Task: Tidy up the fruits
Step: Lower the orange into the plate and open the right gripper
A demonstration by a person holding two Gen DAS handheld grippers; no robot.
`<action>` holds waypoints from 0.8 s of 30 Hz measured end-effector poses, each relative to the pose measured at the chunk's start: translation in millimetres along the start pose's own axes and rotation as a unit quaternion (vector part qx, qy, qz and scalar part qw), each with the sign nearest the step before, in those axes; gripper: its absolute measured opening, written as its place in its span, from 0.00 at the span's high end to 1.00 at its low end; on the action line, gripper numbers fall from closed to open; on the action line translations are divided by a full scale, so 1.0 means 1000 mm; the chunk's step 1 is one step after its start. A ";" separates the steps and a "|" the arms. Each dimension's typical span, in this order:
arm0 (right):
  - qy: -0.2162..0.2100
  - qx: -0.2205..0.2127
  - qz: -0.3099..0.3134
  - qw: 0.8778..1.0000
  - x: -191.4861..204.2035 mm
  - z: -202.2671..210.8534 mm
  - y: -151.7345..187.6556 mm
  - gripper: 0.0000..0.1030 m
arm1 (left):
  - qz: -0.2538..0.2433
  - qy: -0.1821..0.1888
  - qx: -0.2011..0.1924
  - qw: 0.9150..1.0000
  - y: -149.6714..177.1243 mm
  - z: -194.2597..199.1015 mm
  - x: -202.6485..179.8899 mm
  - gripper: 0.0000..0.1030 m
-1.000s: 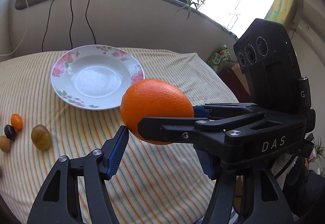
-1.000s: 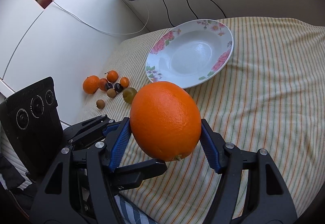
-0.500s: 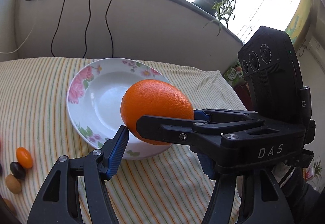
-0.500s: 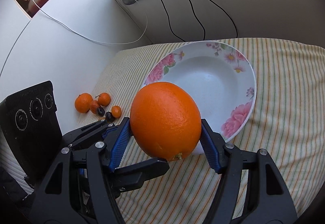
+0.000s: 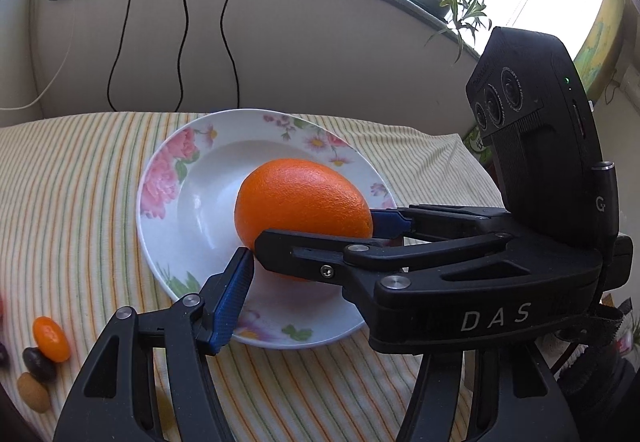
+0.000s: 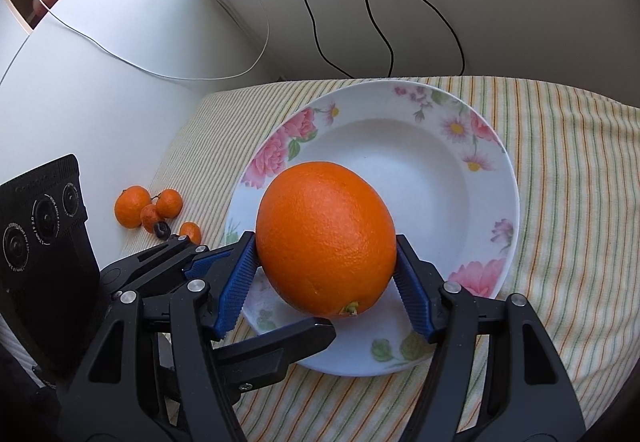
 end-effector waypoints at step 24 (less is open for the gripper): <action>0.027 -0.081 0.000 0.996 -0.004 0.057 -0.007 0.17 | -0.009 -0.038 -0.040 0.998 0.013 0.054 0.007 0.41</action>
Point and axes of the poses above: each gripper's, at about its wrist camera, not at the fingertips, and z roughly against the way its jaws point, x to its left, y to its underside, the point moved 10 cm from there along -z, roughly the way its jaws point, and after that the axes turned 8 degrees about y, right-handed, at the moved point
